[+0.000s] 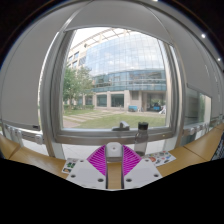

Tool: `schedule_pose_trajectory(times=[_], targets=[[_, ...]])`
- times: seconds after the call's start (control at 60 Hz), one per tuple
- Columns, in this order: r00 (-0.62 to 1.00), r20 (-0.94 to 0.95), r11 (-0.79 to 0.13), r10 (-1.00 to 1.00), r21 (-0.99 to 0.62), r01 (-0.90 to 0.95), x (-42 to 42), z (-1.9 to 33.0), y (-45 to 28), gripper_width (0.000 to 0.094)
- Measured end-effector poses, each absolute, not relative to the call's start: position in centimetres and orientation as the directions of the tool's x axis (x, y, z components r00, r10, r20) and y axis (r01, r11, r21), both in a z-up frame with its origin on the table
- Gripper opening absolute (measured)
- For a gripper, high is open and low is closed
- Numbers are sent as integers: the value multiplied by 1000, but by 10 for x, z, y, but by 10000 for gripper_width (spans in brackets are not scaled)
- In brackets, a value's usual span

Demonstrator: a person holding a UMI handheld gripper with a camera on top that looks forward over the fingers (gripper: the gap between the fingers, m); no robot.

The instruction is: Unplug charger

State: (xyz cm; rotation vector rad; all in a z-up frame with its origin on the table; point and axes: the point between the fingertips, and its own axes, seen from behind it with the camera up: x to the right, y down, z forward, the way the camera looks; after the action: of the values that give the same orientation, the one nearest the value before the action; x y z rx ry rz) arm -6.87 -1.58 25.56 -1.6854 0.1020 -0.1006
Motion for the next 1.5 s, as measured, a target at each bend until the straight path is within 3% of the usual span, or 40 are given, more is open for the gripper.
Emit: schedule_pose_trajectory(times=[0.067, 0.133, 0.2, 0.3, 0.4, 0.567, 0.7, 0.883, 1.017, 1.133, 1.317, 1.5], targets=[[986, 20, -33, -167, -999, 15, -50, 305, 3, 165], [983, -9, -31, -181, -999, -15, -10, 314, -9, 163], [981, -20, -96, -195, -995, -40, 16, 274, -9, 163], [985, -61, -259, -160, -961, -102, 21, 168, -11, 164], [990, -92, -378, -105, -917, -125, 13, 98, -3, 164], [991, -131, -497, -22, -859, -125, 14, 36, -7, 171], [983, -183, -545, 21, -826, -142, 0, 9, -9, 175], [976, -213, -552, 35, -818, -159, -5, 8, -9, 265], [983, -183, -519, -20, -838, -167, 8, 21, -7, 525], [990, -136, -447, -43, -883, -141, 13, 62, -15, 681], [991, -117, -358, -59, -924, -131, 2, 115, -68, 792], [994, -78, -364, -80, -926, -102, -22, 105, -143, 801]])
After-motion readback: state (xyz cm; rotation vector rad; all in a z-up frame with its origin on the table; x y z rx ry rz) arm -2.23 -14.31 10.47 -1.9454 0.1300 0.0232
